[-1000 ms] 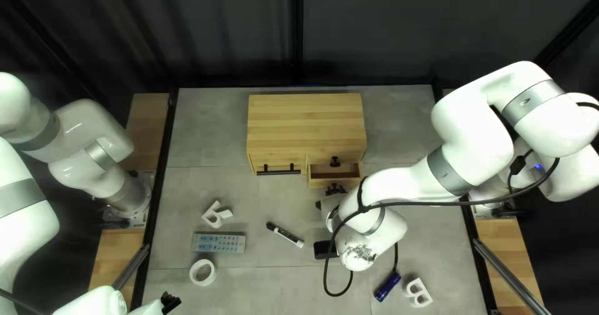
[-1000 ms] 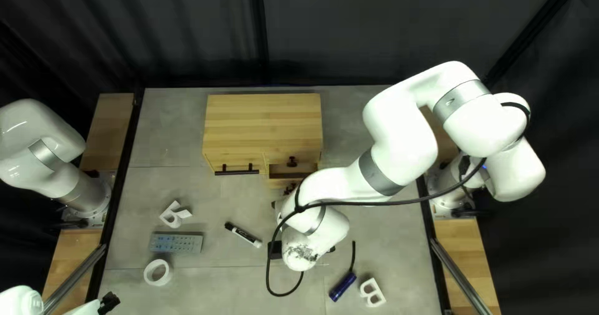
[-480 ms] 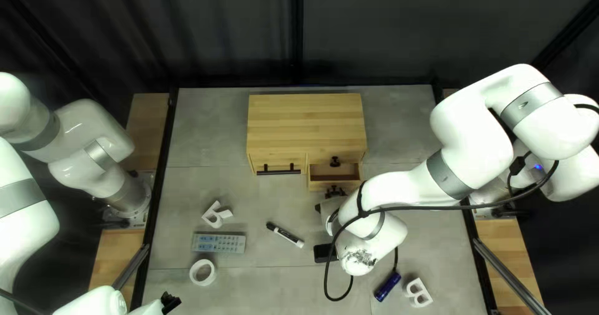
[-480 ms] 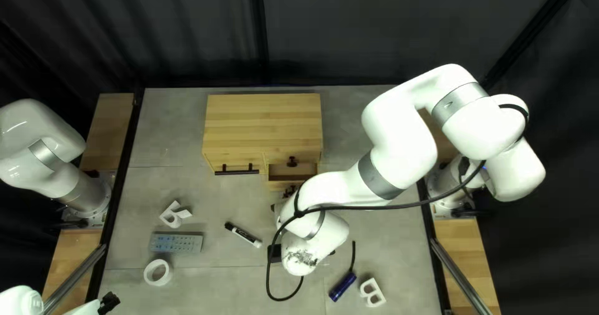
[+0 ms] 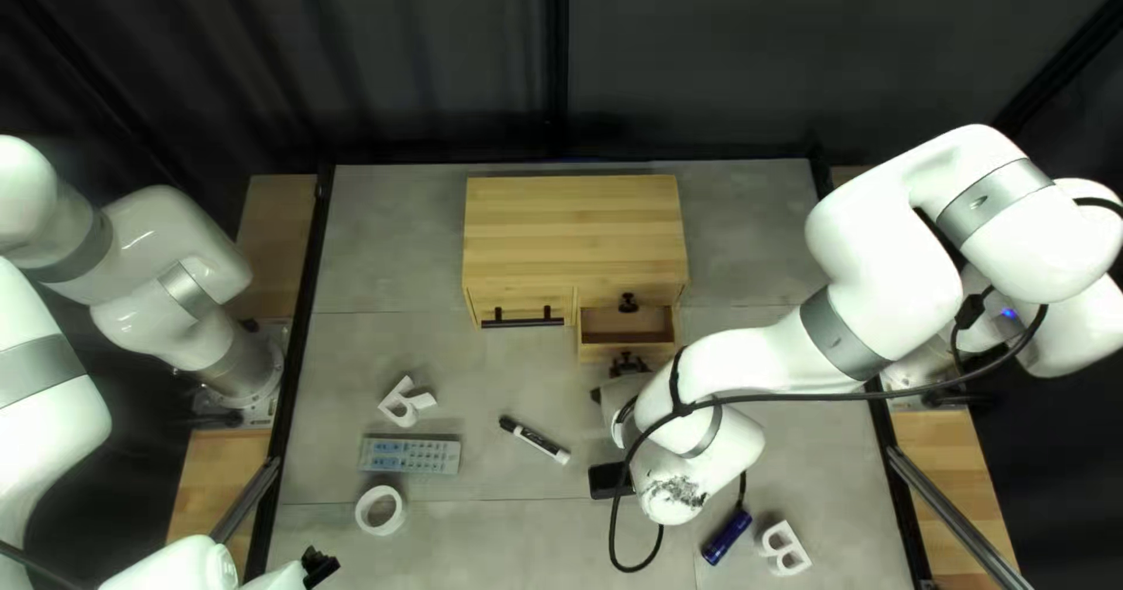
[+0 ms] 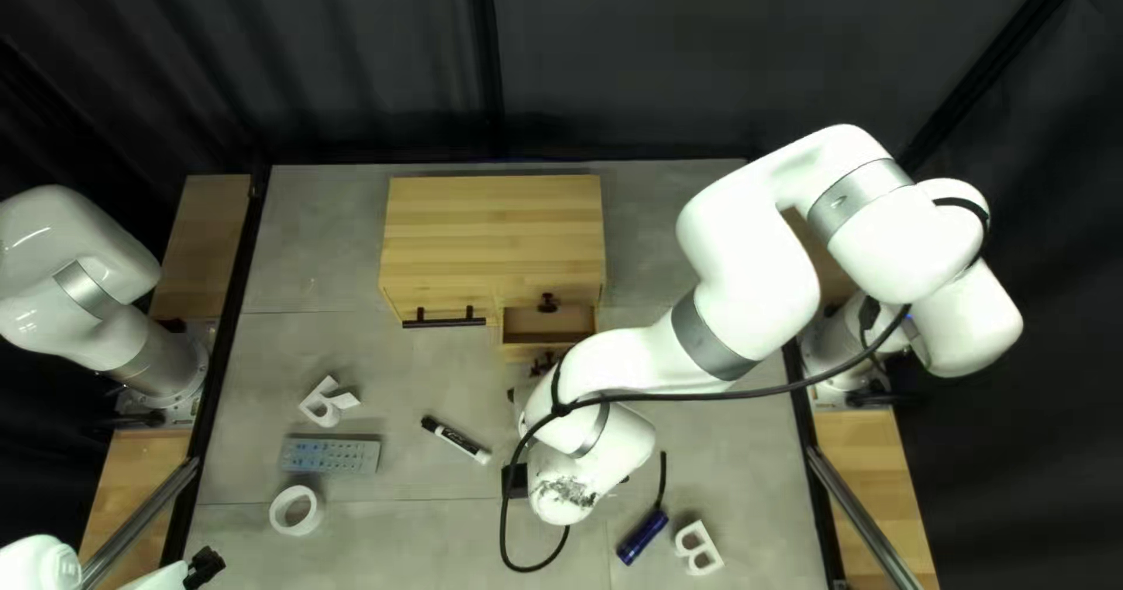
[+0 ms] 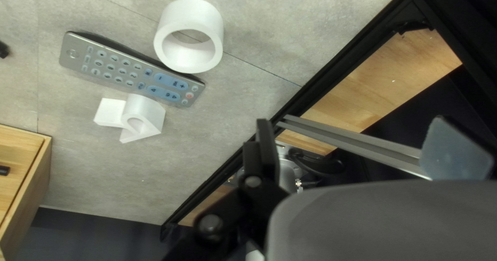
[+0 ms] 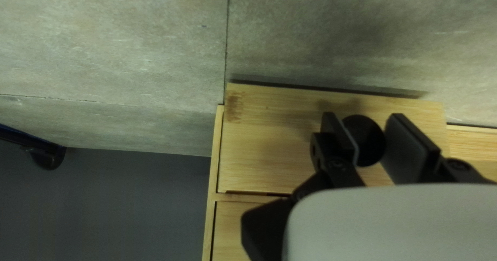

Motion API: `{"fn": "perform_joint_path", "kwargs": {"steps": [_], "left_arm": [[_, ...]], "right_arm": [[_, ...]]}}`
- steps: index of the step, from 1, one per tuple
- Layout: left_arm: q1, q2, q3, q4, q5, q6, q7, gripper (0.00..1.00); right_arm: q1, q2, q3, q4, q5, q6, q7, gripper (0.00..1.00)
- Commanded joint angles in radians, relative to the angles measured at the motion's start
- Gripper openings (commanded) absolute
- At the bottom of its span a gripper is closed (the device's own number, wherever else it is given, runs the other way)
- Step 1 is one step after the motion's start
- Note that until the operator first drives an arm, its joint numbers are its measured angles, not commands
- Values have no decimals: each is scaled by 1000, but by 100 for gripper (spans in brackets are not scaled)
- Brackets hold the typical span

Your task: Open drawers and place objects into drawer and close

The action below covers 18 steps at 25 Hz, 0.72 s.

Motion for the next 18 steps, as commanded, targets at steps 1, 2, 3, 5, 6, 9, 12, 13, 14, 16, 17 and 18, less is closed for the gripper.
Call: {"fn": "perform_joint_path", "kwargs": {"steps": [1,2,3,5,6,9,12,13,14,16,17,18], "left_arm": [[0,0,0,0,0,0,0,100],[0,0,0,0,0,0,0,100],[0,0,0,0,0,0,0,100],[0,0,0,0,0,0,0,100],[0,0,0,0,0,0,0,100],[0,0,0,0,0,0,0,100],[0,0,0,0,0,0,0,100],[0,0,0,0,0,0,0,100],[0,0,0,0,0,0,0,100],[0,0,0,0,0,0,0,100],[0,0,0,0,0,0,0,100],[0,0,0,0,0,0,0,100]], "right_arm": [[5,-1,5,8,3,3,3,2],[7,-3,6,8,5,2,4,2],[8,-4,7,8,6,2,5,2],[11,-7,11,8,10,4,7,2],[11,-7,11,8,11,4,8,2],[13,-5,14,9,14,3,10,2],[13,2,14,8,15,-4,14,2],[13,3,15,7,14,-7,15,2],[12,6,15,6,15,-10,16,2],[12,6,15,7,16,-11,15,2],[12,5,16,7,16,-11,15,2],[12,4,16,7,16,-11,15,2]]}}
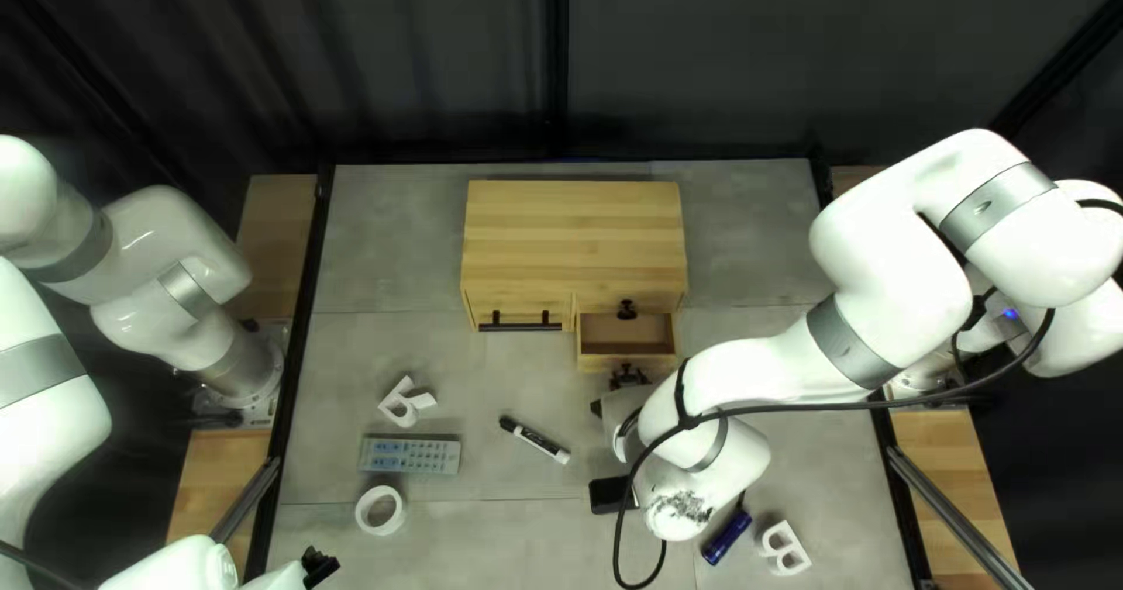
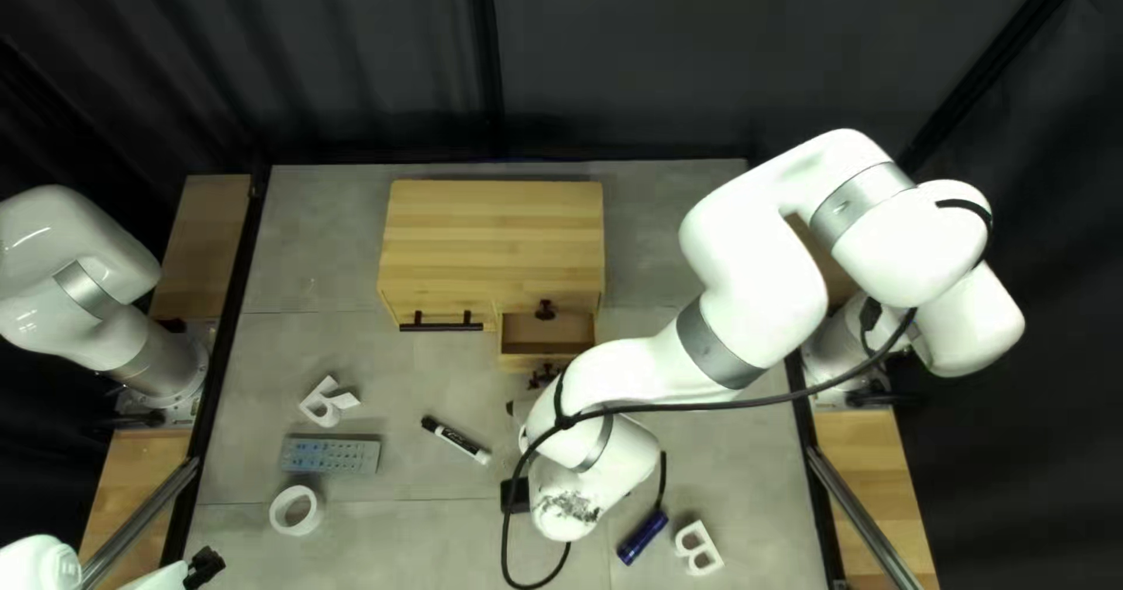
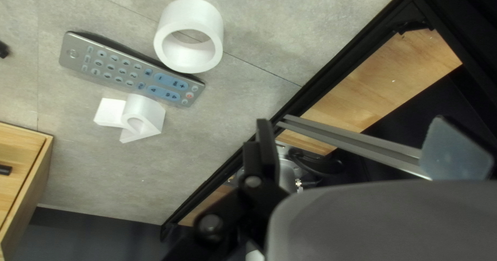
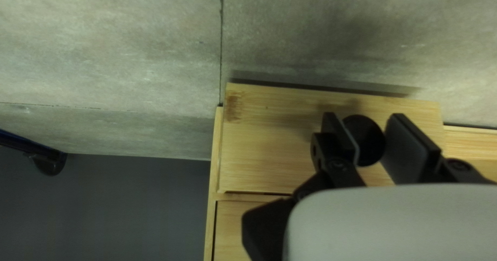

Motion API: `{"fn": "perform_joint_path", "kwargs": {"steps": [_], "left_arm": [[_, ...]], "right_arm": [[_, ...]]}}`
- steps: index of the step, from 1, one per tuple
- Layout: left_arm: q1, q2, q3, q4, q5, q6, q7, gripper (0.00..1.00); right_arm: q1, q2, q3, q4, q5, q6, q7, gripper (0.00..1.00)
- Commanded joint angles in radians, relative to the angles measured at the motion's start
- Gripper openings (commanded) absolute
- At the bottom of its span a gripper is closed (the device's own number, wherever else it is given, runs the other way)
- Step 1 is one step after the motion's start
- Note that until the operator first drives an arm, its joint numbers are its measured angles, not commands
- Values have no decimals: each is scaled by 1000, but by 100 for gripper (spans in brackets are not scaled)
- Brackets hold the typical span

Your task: Open drawers and place objects into drawer and close

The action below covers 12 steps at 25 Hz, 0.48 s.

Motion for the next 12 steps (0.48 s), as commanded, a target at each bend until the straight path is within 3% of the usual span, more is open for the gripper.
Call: {"fn": "perform_joint_path", "kwargs": {"steps": [1,12], "left_arm": [[0,0,0,0,0,0,0,100],[0,0,0,0,0,0,0,100]], "right_arm": [[0,-2,2,-1,2,0,-1,2],[12,-6,11,3,13,14,2,2]]}}
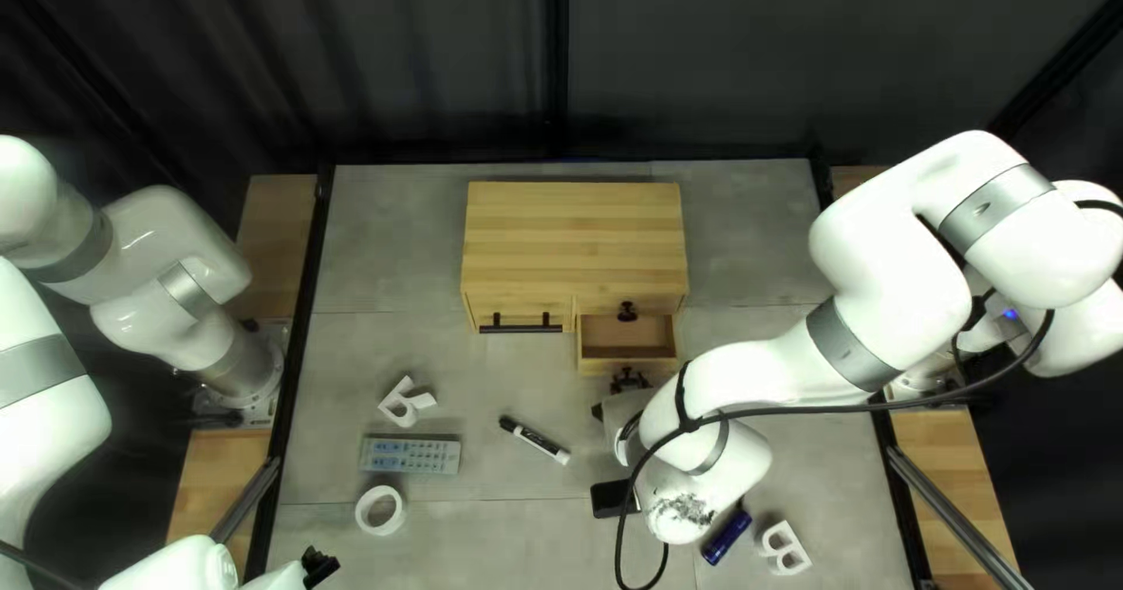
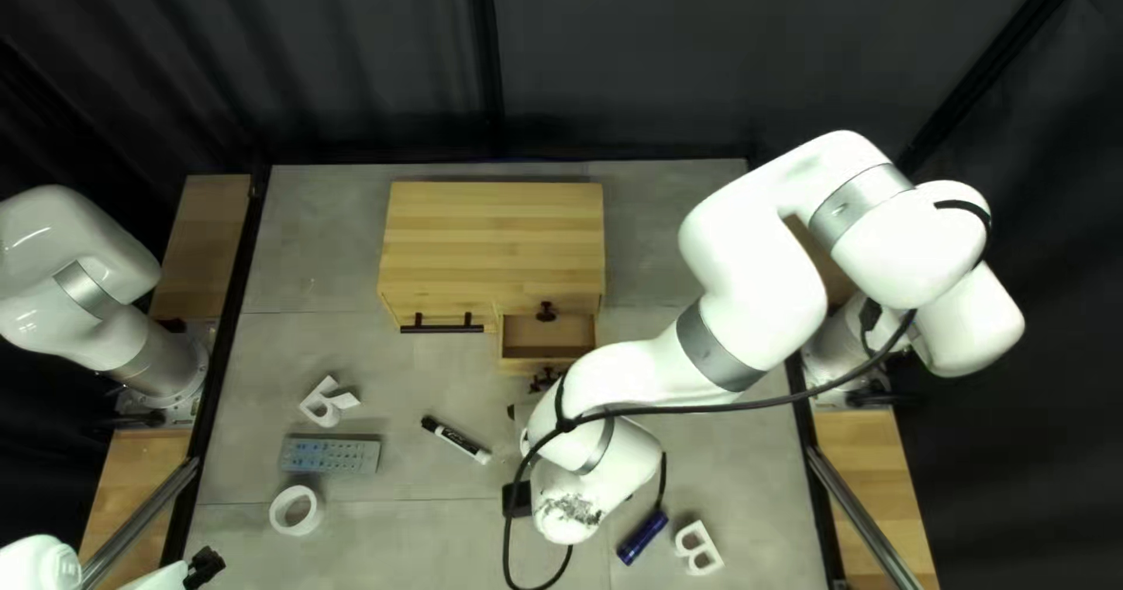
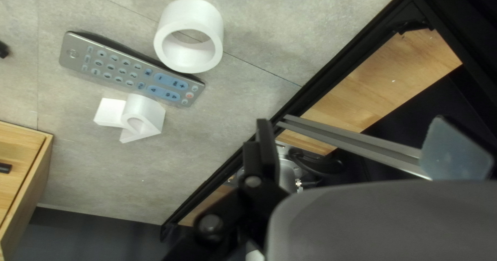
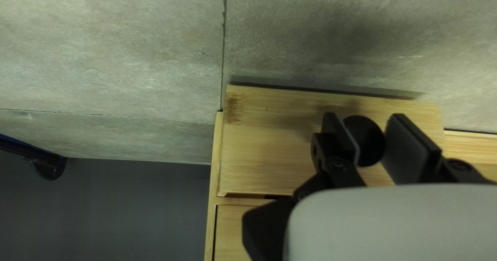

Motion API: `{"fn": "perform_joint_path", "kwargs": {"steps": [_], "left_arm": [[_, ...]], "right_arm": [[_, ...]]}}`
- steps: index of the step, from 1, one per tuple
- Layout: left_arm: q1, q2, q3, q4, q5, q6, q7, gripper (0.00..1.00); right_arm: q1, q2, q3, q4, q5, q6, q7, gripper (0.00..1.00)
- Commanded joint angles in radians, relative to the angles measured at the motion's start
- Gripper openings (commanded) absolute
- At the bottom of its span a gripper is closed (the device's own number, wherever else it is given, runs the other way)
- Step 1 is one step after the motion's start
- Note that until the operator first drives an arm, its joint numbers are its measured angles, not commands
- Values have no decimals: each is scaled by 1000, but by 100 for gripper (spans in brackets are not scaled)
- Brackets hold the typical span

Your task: Open drawers and place objects into drawer and close

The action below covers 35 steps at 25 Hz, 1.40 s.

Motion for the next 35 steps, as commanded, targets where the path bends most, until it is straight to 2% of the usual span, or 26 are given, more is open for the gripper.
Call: {"fn": "perform_joint_path", "kwargs": {"steps": [1,16,25,35], "left_arm": [[0,0,0,0,0,0,0,100],[0,0,0,0,0,0,0,100],[0,0,0,0,0,0,0,100],[0,0,0,0,0,0,0,100]], "right_arm": [[5,2,4,4,4,4,2,2],[15,8,11,18,12,17,1,2],[10,1,9,-16,-2,-27,28,2],[37,17,23,31,20,25,29,2]]}}
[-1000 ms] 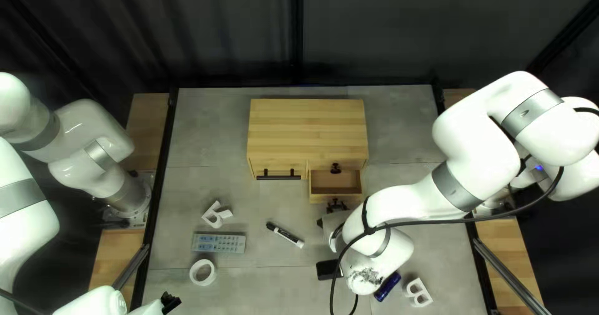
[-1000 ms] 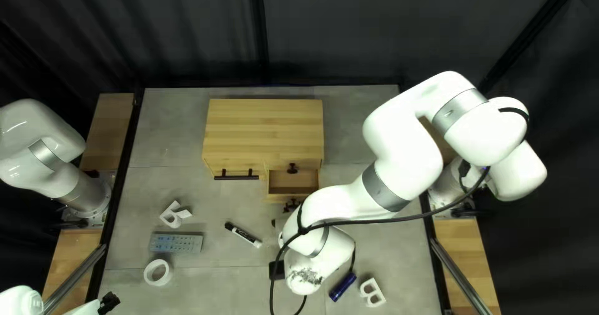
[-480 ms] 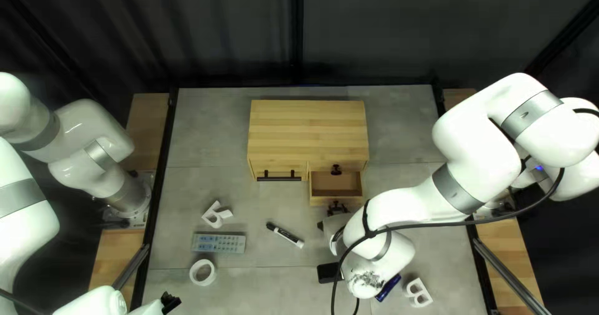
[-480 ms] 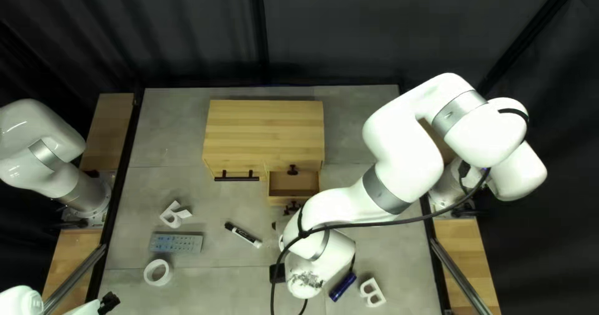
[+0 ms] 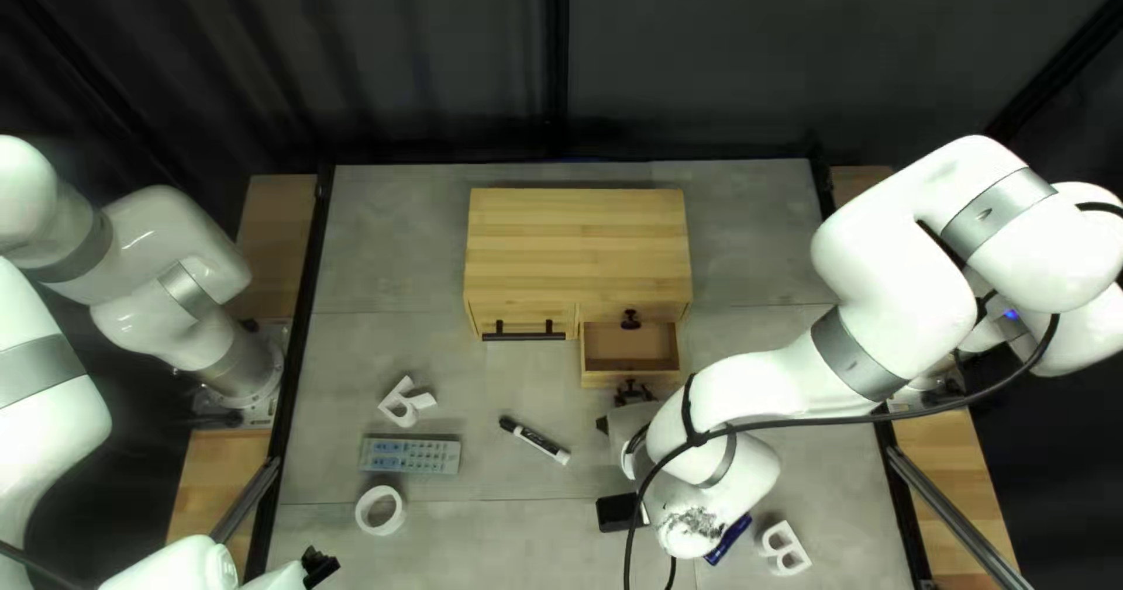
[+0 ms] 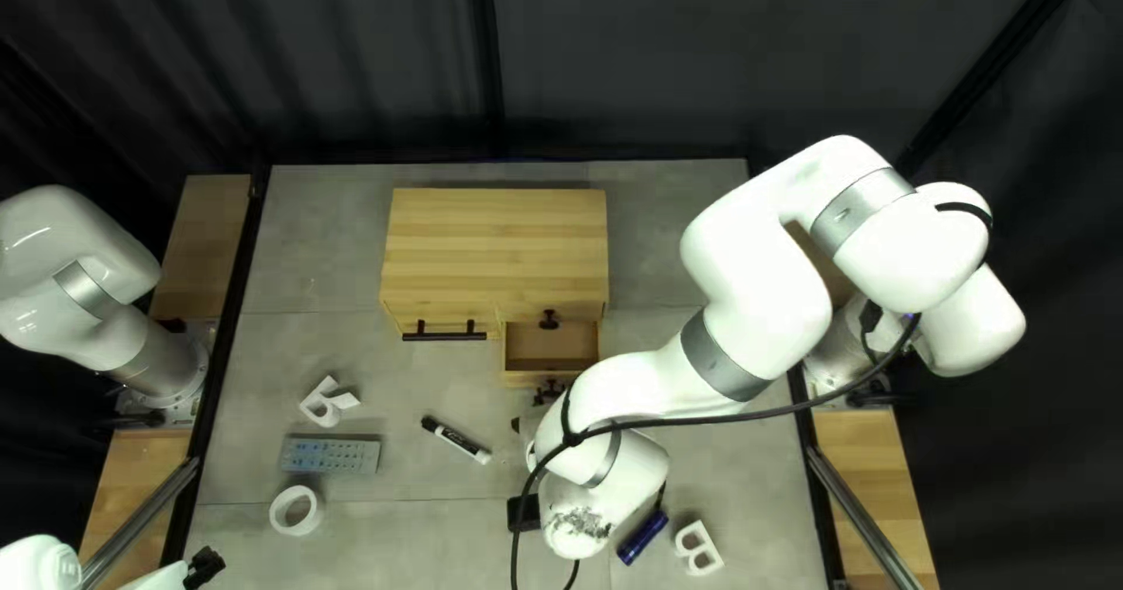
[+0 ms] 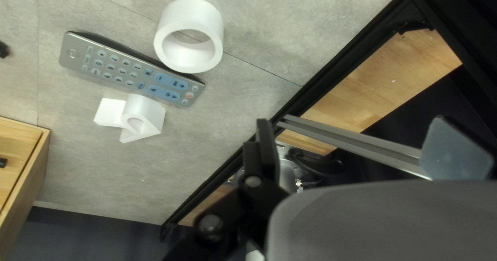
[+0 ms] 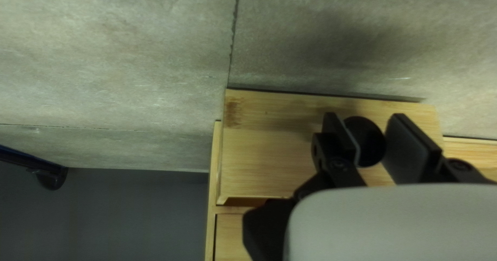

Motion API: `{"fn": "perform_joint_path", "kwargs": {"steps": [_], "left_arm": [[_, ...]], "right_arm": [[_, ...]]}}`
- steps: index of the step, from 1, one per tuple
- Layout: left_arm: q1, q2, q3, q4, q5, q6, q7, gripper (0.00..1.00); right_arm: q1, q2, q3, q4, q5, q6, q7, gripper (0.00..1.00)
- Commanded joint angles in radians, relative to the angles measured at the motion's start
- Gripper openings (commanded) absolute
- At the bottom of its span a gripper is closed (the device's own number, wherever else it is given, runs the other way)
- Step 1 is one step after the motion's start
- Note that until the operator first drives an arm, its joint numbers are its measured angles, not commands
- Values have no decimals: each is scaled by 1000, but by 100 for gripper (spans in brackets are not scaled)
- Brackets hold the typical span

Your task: Open drawers and place objects into drawer and close

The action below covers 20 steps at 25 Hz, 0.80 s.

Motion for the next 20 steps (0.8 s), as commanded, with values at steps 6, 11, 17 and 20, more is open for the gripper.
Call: {"fn": "perform_joint_path", "kwargs": {"steps": [6,11,17,20], "left_arm": [[0,0,0,0,0,0,0,100],[0,0,0,0,0,0,0,100],[0,0,0,0,0,0,0,100],[0,0,0,0,0,0,0,100]], "right_arm": [[13,6,5,19,10,29,0,2],[12,7,5,18,8,24,1,2],[14,8,8,19,10,20,1,2],[18,13,9,28,13,27,3,2]]}}
